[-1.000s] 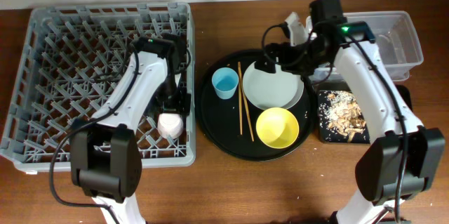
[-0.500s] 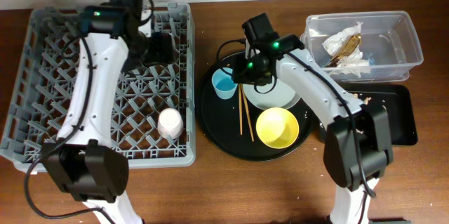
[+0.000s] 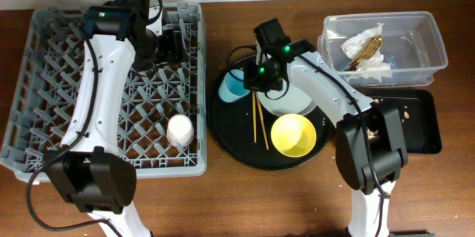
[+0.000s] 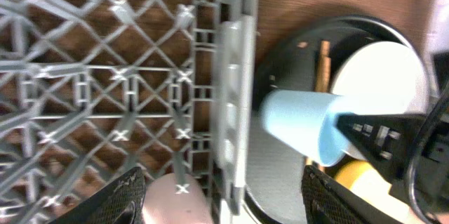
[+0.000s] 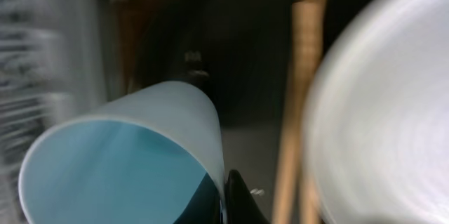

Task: Sort waste into correct bins and load items into the dishwasher rack
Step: 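Grasp the blue cup with the right gripper and pass it to the left gripper, then place the blue cup upside down in the rack with the left gripper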

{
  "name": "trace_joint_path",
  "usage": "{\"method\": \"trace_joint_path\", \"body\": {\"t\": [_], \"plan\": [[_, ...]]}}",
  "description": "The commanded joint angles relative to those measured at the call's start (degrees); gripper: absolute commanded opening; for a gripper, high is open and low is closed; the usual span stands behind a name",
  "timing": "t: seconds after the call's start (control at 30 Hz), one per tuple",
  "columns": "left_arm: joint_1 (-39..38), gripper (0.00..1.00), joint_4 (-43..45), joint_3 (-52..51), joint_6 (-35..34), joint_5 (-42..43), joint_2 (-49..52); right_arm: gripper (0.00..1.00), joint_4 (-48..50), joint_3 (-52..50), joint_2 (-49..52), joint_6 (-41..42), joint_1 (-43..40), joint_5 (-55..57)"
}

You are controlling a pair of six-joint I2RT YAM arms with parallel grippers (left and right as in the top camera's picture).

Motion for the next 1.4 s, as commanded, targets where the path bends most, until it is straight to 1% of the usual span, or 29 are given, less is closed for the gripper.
{"method": "trace_joint_path", "body": {"t": [0.0, 0.03, 0.07, 0.1, 0.13, 0.17, 0.2, 0.27, 0.3, 0.47, 0.63, 0.77, 0.8, 0.9, 1.03, 1.1, 1.13, 1.17, 1.2, 1.23, 1.27, 1.37], "plan": [[1.0, 0.81, 0.9, 0.7, 4.8, 18.4, 0.4, 0.04, 4.7, 0.2, -5.5, -4.2, -4.1, -20.9], [1.7, 0.87, 0.9, 0.7, 7.8, 24.8, 0.4, 0.04, 6.3, 0.2, -7.0, -4.9, -5.8, -25.9], [2.7, 0.96, 0.7, 0.7, 12.5, 33.5, 0.4, 0.04, 8.5, 0.2, -8.5, -5.8, -7.9, -32.6], [3.5, 0.99, 0.4, 0.7, 16.3, 40.2, 0.4, 0.04, 10.2, 0.2, -9.4, -5.7, -9.5, -37.2], [4.8, 0.99, 0.1, 0.7, 21.2, 49.1, 0.4, 0.04, 13.5, 0.2, -10.6, -5.7, -12.0, -44.1], [5.4, 0.99, 0.1, 0.7, 22.9, 52.4, 0.5, 0.04, 15.4, 0.2, -10.7, -5.7, -13.0, -47.6], [5.6, 0.99, 0.1, 0.7, 23.5, 53.9, 0.5, 0.04, 17.0, 0.2, -10.8, -5.5, -13.5, -50.1], [6.1, 0.99, 0.1, 0.7, 25.6, 58.9, 0.5, 0.04, 20.5, 0.2, -10.8, -3.9, -13.8, -53.2], [6.1, 0.99, 0.3, 0.7, 27.3, 63.8, 0.5, 0.04, 22.9, 0.2, -10.8, -2.6, -13.3, -53.5], [6.1, 0.99, 0.3, 0.7, 28.2, 69.4, 0.5, 0.04, 28.3, 0.2, -10.8, 0.9, -10.4, -53.8], [5.5, 0.99, 0.3, 0.7, 28.2, 71.2, 0.5, 0.04, 35.3, 0.2, -10.8, 4.2, -7.2, -52.6], [3.5, 0.90, 0.3, 0.7, 28.2, 73.9, 0.5, 0.04, 36.3, 0.2, -10.8, 5.1, -5.4, -47.6], [3.0, 0.84, 0.3, 0.7, 28.2, 73.9, 0.5, 0.04, 36.5, 0.2, -10.8, 5.1, -5.2, -46.5], [1.7, 0.76, 0.3, 0.7, 28.2, 73.9, 0.5, 0.04, 37.8, 0.2, -10.8, 6.4, -4.9, -43.5], [1.4, 0.75, 0.3, 0.7, 28.1, 73.9, 0.5, 0.04, 38.8, 0.2, -10.7, 6.6, -4.9, -41.8], [1.4, 0.69, 0.3, 0.7, 28.1, 73.9, 0.5, 0.05, 38.8, 0.2, -10.7, 6.6, -4.9, -41.3], [1.4, 0.67, 0.3, 0.7, 28.1, 73.9, 0.5, 0.18, 38.8, 0.2, -10.7, 6.6, -4.9, -41.0], [1.5, 0.64, 0.3, 0.7, 28.1, 73.7, 0.5, 0.47, 38.8, 0.2, -10.7, 6.6, -5.0, -41.0], [1.5, 0.62, 0.3, 0.7, 28.2, 73.0, 0.5, 0.64, 38.8, 0.2, -10.7, 6.5, -5.1, -41.0], [1.6, 0.62, 0.3, 0.7, 28.1, 71.3, 0.5, 0.76, 38.8, 0.2, -10.7, 6.5, -5.3, -41.0], [1.7, 0.62, 0.3, 0.7, 28.1, 68.1, 0.5, 0.82, 38.7, 0.2, -10.7, 6.6, -5.7, -41.0], [1.7, 0.62, 0.3, 0.7, 28.1, 57.5, 0.5, 0.90, 36.4, 0.2, -10.7, 5.9, -7.7, -40.9]]}}
